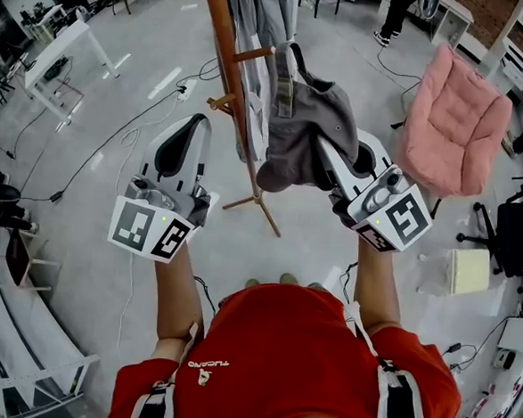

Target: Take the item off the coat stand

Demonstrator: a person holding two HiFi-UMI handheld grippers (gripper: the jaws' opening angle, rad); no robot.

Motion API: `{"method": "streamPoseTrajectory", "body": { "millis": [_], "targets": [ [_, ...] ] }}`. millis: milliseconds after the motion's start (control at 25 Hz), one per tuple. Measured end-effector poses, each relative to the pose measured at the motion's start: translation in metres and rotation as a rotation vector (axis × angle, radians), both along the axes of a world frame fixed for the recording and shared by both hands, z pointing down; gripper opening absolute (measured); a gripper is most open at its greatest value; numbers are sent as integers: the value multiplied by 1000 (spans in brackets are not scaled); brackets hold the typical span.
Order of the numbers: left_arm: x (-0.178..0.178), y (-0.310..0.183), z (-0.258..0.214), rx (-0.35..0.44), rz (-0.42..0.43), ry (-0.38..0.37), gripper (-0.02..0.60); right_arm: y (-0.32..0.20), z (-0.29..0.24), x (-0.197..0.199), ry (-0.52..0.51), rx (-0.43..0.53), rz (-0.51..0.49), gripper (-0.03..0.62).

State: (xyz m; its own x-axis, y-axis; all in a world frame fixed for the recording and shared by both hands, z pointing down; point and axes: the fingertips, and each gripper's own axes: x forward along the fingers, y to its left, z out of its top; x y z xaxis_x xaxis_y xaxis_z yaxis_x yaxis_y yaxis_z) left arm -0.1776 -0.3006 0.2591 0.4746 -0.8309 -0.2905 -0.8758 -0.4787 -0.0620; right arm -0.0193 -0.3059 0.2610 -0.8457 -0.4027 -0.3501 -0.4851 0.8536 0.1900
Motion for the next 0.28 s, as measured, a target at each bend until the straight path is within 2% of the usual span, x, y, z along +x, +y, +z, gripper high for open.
{"method": "streamPoseTrajectory", "body": {
  "millis": [280],
  "targets": [
    [4,1,-1,-4,1,-1,9,-1,4,3,4,-13,-1,32]
  ]
}}
